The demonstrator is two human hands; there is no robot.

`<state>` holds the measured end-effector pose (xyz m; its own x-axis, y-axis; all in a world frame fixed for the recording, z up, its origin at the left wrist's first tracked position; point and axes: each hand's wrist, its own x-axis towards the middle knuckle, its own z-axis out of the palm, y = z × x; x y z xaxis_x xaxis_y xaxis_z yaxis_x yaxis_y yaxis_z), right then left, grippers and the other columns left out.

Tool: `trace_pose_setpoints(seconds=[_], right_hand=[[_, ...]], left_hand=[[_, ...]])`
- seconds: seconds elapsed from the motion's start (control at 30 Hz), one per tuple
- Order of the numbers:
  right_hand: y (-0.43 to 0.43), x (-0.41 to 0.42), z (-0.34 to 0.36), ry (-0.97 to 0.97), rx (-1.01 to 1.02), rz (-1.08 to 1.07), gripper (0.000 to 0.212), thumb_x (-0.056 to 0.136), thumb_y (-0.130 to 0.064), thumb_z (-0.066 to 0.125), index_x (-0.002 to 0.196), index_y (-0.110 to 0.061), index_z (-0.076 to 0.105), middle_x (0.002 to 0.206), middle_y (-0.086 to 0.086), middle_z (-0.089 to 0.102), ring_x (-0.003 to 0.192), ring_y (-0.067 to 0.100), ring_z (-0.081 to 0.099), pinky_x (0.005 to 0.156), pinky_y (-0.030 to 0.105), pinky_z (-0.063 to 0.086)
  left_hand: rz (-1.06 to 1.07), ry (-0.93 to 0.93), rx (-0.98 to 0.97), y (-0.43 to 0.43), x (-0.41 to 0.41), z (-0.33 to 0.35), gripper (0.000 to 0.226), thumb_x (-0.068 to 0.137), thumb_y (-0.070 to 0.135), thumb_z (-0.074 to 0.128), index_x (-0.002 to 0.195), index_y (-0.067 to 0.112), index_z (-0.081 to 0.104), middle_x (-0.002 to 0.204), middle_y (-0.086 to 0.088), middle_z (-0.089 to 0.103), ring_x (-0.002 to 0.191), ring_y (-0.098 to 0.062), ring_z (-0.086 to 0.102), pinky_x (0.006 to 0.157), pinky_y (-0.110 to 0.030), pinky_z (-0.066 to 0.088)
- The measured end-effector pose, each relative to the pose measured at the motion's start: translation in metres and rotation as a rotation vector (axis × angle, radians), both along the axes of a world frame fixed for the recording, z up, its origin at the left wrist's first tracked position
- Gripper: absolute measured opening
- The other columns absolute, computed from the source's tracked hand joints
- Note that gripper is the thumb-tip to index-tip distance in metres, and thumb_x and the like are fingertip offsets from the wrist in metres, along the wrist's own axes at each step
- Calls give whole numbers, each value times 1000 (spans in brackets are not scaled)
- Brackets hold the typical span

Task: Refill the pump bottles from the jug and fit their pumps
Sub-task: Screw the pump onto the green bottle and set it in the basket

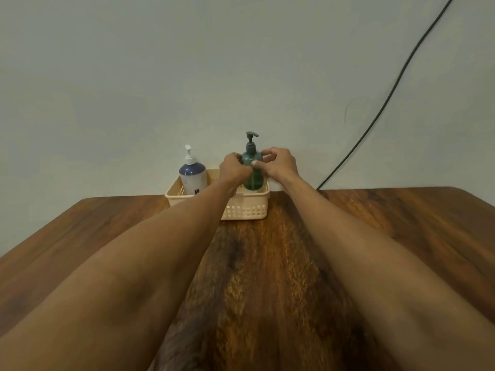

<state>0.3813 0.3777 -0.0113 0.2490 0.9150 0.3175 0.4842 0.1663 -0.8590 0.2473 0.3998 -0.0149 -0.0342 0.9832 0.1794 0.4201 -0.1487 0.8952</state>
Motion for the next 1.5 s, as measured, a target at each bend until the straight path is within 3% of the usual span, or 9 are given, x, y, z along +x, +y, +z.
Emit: trace_pose_setpoints(seconds=[0.4, 0.53, 0.67, 0.83, 0.97, 1.1, 1.27, 1.37, 1.5], right_hand=[[0, -7, -10, -56, -4, -61, 48, 88, -16, 86, 133, -10, 72, 130, 8, 75, 116, 23, 71, 99, 32, 57], [-1, -9, -13, -82, -5, -70, 40, 88, -13, 87, 126, -11, 77, 126, 7, 77, 113, 22, 72, 90, 25, 55], [-3, -12, -14, -104, 2, -79, 38, 89, -11, 85, 126, -11, 77, 126, 8, 77, 113, 22, 73, 87, 22, 53], [-7, -14, -10, -130, -24, -91, 36, 92, -8, 80, 128, -11, 76, 129, 9, 76, 116, 23, 71, 84, 20, 50], [-22, -10, 2, -147, -61, -58, 42, 96, -10, 77, 137, -11, 70, 142, 8, 69, 130, 25, 64, 102, 28, 51], [-50, 1, 21, -201, -27, -66, 46, 96, -11, 75, 142, -12, 66, 146, 6, 66, 133, 23, 63, 111, 32, 48], [-100, 7, 48, -237, 13, -72, 49, 95, -20, 78, 142, -13, 66, 144, 6, 68, 132, 21, 63, 109, 31, 47], [-139, 4, 63, -262, 47, -57, 50, 96, -23, 77, 144, -13, 65, 144, 6, 68, 132, 22, 63, 108, 32, 48], [-190, -1, 88, -261, 88, -51, 49, 96, -22, 77, 143, -13, 65, 142, 7, 69, 132, 22, 63, 109, 32, 47]], left_hand=[[1, 91, -87, 1, 4, -3, 40, 90, 16, 74, 126, 8, 57, 115, -11, 64, 105, -24, 64, 80, -31, 56], [-25, 115, -126, 3, 6, -5, 40, 90, 20, 75, 123, 6, 58, 113, -12, 65, 104, -25, 66, 89, -35, 60], [-55, 111, -119, 1, 6, -4, 34, 88, 17, 75, 117, 6, 60, 104, -10, 65, 95, -20, 65, 68, -26, 52], [-86, 102, -129, -5, 6, 0, 27, 90, 14, 70, 110, 10, 53, 96, -6, 60, 84, -14, 58, 66, -25, 47], [-51, 134, -76, -13, 4, 6, 28, 93, 18, 69, 108, 13, 46, 94, -3, 54, 85, -14, 54, 64, -25, 44], [-38, 199, -26, -33, -1, 22, 30, 95, 24, 67, 112, 14, 45, 108, -6, 54, 89, -17, 53, 58, -23, 38], [-36, 238, 50, -80, 0, 46, 54, 95, 25, 67, 140, 4, 46, 131, -13, 56, 99, -19, 47, 74, -30, 42], [-63, 237, 107, -120, 1, 61, 55, 94, 21, 66, 142, 4, 46, 140, -15, 56, 102, -18, 50, 69, -21, 40], [-82, 213, 149, -172, -3, 79, 59, 94, 23, 67, 145, 5, 45, 147, -14, 52, 129, -29, 54, 84, -27, 40]])
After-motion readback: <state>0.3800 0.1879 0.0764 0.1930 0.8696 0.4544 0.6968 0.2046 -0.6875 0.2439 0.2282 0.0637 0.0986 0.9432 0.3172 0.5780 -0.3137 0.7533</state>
